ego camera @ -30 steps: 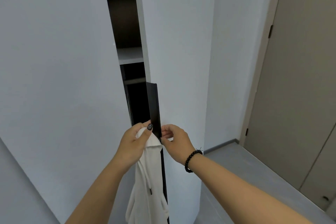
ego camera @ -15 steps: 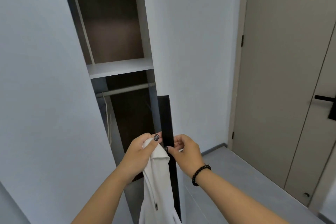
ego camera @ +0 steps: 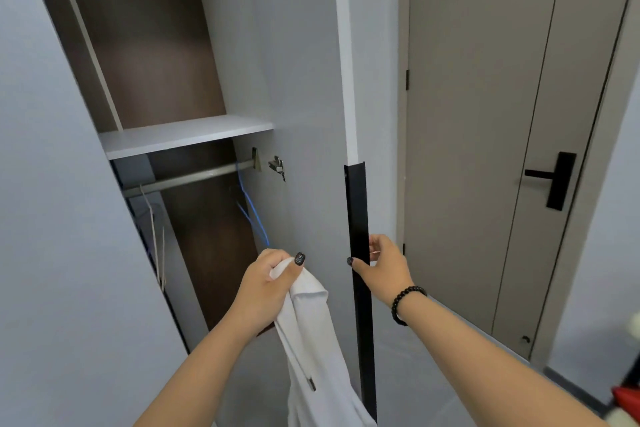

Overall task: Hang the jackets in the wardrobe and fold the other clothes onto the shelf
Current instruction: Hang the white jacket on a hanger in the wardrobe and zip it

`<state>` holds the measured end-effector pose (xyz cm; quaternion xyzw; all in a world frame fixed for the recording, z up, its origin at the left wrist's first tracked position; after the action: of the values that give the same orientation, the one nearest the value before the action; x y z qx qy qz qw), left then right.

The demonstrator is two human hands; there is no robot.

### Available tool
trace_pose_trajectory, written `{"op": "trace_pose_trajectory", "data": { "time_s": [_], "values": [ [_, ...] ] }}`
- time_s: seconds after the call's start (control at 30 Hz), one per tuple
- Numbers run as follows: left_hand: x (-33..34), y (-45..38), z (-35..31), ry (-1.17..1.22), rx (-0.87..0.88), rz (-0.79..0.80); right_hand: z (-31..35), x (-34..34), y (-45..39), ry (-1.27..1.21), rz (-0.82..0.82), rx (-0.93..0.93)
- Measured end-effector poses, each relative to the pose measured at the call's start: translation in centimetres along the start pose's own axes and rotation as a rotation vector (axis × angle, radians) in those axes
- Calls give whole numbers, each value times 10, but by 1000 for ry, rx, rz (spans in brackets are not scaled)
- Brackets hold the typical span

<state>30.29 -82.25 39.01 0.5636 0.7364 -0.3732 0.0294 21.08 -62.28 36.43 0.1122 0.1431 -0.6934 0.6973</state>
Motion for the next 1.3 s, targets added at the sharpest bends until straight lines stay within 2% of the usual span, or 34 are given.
{"op": "trace_pose_trajectory", "data": {
  "time_s": [0.27,0.33,0.4,0.47,0.5,0.6,0.7,0.93,1.17,1.23,1.3],
  "values": [
    [1,2,-32,-77,195,84,3,-21,-2,107,-1,30],
    [0,4,-37,-109,235,95,5,-14,15,226,-76,-59],
    [-3,5,-41,-146,286,104,13,0,42,275,-131,-244],
    [-8,5,-44,-146,326,101,16,23,65,250,-28,-381],
    [-12,4,-45,-148,345,99,14,35,74,222,66,-391],
    [-29,1,-43,-164,393,74,1,72,85,122,377,-261],
    [-49,-3,-33,-167,401,41,-7,102,83,86,487,-179],
    [-93,-9,29,-175,271,65,4,157,62,-141,339,-100],
    [-137,-38,121,-203,125,109,18,214,37,-315,289,35],
    [-152,-49,152,-308,42,176,20,230,30,-343,282,73],
    [-166,-59,182,-537,19,284,23,248,24,-330,283,92]
  ]
}}
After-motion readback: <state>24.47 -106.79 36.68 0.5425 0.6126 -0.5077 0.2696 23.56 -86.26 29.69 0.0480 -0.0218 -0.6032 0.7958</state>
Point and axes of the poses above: each hand's wrist, its own y-axis away from the middle knuckle, its own x-axis out of the palm, z = x × y, the point moved 6 cm from there along -y, towards the middle knuckle, and after that the axes turned 14 degrees about x, right-handed, at the moved point
